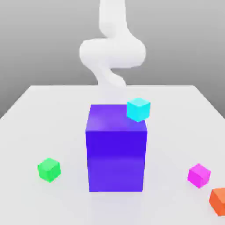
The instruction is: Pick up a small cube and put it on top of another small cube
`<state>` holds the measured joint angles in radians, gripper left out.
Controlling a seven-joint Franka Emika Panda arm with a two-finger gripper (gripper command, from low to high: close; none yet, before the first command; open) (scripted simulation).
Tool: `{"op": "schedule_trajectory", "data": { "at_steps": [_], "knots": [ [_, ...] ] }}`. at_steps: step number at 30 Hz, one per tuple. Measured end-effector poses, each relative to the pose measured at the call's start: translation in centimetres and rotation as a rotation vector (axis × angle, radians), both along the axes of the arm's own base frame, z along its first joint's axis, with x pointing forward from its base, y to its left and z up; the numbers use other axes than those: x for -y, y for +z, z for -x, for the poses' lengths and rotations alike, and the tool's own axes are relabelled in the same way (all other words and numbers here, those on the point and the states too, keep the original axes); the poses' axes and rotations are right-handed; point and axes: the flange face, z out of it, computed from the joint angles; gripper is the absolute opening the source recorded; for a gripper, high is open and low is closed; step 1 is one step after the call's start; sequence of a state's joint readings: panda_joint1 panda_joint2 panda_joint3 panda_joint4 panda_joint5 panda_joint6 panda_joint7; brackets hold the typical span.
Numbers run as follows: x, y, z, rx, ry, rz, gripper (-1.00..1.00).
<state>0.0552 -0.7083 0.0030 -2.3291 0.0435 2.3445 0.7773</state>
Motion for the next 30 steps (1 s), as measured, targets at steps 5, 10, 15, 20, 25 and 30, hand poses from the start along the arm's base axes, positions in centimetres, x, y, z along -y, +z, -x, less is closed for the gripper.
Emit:
{"op": "schedule_trajectory", "data": {
  "at_steps": [5,10,15,20,25,30],
  "knots": [
    [-6.2,-9.7,-4.9,-0.161,0.138,-0.022,0.0],
    [-13.0,-19.8,-6.3,-0.316,0.256,-0.004,0.0],
    [-19.1,-30.1,-4.5,-0.462,0.358,0.055,0.0],
    [-24.5,-39.9,0.4,-0.591,0.471,0.161,0.0],
    [-25.5,-48.2,4.2,-0.676,0.509,0.258,0.0],
    [-25.5,-53.7,4.6,-0.683,0.512,0.265,-1.0]
  ]
}}
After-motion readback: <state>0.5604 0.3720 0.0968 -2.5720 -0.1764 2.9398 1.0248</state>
